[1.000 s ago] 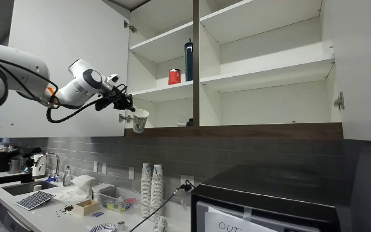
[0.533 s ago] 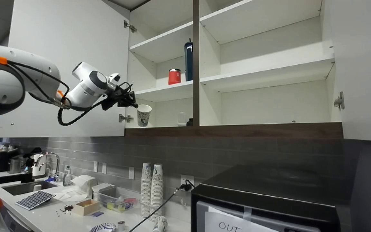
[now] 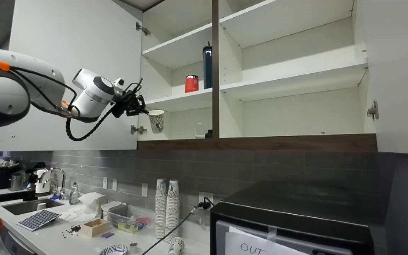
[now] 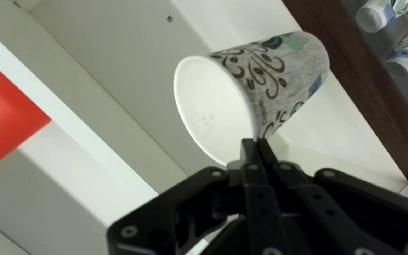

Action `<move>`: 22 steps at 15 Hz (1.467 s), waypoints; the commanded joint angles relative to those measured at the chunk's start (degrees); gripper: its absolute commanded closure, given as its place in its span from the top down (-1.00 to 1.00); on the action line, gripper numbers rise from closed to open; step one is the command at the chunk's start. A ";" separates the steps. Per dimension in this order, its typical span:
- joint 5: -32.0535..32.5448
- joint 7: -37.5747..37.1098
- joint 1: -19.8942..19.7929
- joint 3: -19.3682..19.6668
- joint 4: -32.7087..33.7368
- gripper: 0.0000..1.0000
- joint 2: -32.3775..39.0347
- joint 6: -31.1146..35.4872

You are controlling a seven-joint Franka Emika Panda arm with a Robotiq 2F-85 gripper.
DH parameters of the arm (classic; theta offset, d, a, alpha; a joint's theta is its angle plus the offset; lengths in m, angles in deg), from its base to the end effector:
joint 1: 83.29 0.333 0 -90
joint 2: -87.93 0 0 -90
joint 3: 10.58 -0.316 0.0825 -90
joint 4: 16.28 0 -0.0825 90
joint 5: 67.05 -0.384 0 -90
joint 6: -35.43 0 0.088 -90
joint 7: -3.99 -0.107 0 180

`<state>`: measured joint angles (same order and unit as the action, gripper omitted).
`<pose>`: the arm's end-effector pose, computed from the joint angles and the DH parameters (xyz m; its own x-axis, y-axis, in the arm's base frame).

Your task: Put one coffee cup in the open upper cabinet.

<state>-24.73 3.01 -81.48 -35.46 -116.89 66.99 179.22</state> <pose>0.3985 0.2750 0.8170 0.1791 0.7787 0.6013 0.1755 -0.6267 0.7592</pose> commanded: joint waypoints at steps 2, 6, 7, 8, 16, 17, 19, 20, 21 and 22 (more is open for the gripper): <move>3.49 9.50 3.30 0.57 4.95 -0.98 4.62 -3.57; 3.22 16.68 5.65 0.62 10.02 -0.98 9.20 -9.26; 3.33 18.01 6.20 0.67 11.32 -0.98 10.26 -10.58; 3.15 19.30 6.84 0.72 12.86 -0.98 11.41 -12.10; 2.17 26.47 11.57 1.86 24.95 -0.98 20.25 -21.25; 2.25 27.01 12.11 2.05 26.49 -0.98 21.31 -22.10; 2.06 28.05 13.18 2.44 29.59 -0.98 23.41 -23.78; 1.79 28.77 13.69 2.72 31.01 -0.98 24.41 -24.50; 1.63 29.34 14.16 2.95 32.50 -0.98 25.44 -25.34; 1.69 29.74 14.65 3.22 33.85 -0.98 26.36 -26.09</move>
<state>-22.75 30.03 -69.43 -33.32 -89.26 89.25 156.83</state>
